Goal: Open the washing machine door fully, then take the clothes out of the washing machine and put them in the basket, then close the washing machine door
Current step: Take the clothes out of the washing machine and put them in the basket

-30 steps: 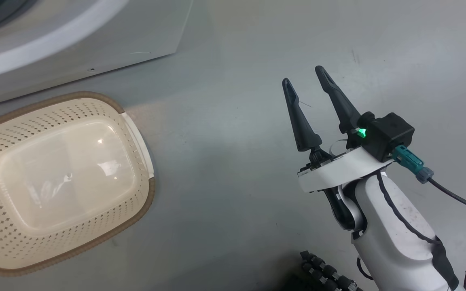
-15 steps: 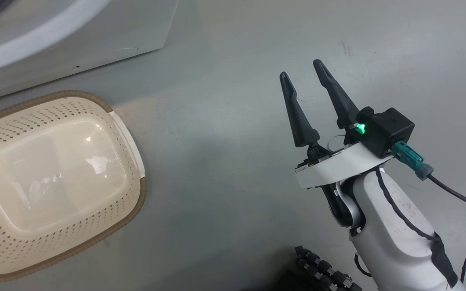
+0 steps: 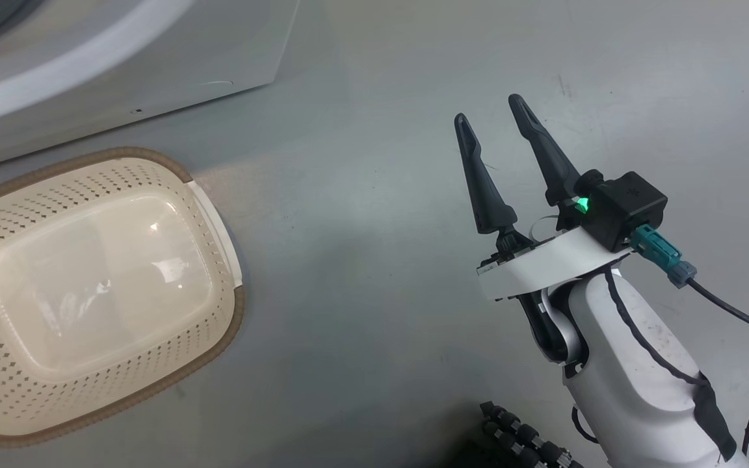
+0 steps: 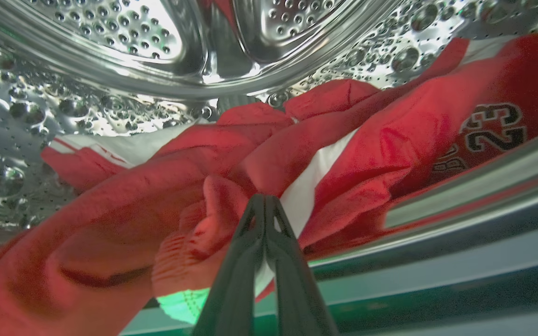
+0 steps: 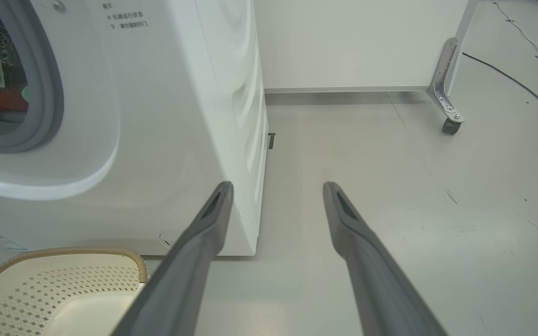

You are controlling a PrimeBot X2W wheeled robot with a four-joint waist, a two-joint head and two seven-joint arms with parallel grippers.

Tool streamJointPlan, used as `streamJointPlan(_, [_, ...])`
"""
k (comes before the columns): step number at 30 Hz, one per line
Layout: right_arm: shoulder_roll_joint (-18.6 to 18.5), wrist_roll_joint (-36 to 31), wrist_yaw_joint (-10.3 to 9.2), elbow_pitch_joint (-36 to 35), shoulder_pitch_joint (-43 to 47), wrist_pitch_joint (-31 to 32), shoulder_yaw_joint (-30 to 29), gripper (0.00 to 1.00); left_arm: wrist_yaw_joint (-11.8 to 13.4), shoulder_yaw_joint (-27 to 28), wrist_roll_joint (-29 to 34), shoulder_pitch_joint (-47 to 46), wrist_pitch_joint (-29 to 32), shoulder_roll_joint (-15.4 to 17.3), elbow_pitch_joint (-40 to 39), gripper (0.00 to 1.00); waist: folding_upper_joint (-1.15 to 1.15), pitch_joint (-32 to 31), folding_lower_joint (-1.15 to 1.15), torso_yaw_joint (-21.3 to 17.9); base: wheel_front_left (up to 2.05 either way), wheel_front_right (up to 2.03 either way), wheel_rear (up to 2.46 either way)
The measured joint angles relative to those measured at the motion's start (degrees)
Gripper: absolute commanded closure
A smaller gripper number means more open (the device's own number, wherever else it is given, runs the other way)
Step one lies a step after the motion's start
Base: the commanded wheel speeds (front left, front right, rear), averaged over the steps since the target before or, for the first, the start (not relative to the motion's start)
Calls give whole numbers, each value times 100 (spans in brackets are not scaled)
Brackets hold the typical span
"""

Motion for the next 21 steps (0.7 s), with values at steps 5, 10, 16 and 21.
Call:
streamJointPlan(5, [-1,-116,-1,52,-1,0,-62,0,0,-33,41,-2,-435,-127,-1,100,0,-108,0,90,0,0,0])
streamJointPlan(10, [-1,-203,-1,101,-2,0,-89,0,-4,-67,41,10,-871,-283,-11,100,0,-211,0,195,0,0,0])
streamJointPlan(16, [-2,-287,3,193,0,0,-122,0,-13,-85,32,270,-1411,-470,-52,100,0,-360,0,348,0,0,0])
streamJointPlan(21, [-4,-321,16,265,32,0,-125,0,-35,-70,11,680,-1885,-604,-97,100,0,-532,0,469,0,0,0])
